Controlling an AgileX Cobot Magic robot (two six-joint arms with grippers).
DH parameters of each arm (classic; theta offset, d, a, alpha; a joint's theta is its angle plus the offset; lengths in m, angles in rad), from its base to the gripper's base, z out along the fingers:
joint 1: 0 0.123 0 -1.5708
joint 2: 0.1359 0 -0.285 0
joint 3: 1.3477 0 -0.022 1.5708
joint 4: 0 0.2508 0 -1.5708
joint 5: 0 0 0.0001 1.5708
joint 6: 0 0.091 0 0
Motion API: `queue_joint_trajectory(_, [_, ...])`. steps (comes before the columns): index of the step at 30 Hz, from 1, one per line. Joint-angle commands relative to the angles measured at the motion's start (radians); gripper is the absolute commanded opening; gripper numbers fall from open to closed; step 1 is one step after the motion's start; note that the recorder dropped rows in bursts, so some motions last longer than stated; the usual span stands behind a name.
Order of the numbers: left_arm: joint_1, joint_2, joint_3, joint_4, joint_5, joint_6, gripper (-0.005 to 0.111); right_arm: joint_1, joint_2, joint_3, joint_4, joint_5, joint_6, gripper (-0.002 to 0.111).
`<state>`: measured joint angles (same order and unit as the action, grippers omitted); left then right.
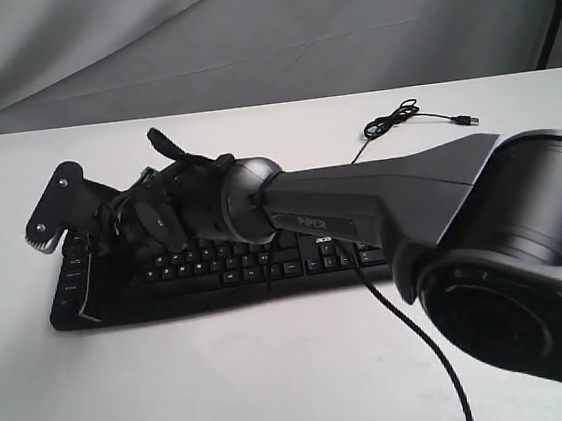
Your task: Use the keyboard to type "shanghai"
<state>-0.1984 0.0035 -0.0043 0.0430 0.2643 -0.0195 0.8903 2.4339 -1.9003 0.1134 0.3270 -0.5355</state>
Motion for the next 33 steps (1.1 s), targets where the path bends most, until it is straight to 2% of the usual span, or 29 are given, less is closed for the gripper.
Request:
queue_joint_trajectory(1, [-0.004,-0.003,0.004,0.001,-0.005,-0.003,0.000,-0.003,0.024,-0.003,0.047,-0.040,-0.044,0.000])
queue_joint_trajectory(15, [-0.004,-0.003,0.004,0.001,-0.005,-0.003,0.000,-0.003,0.051,-0.003,0.050,-0.096,-0.066,0.000])
queue_joint_trajectory(33, [-0.004,-0.003,0.004,0.001,-0.005,-0.003,0.000,-0.003,0.057,-0.003,0.050,-0.062,-0.120,0.000])
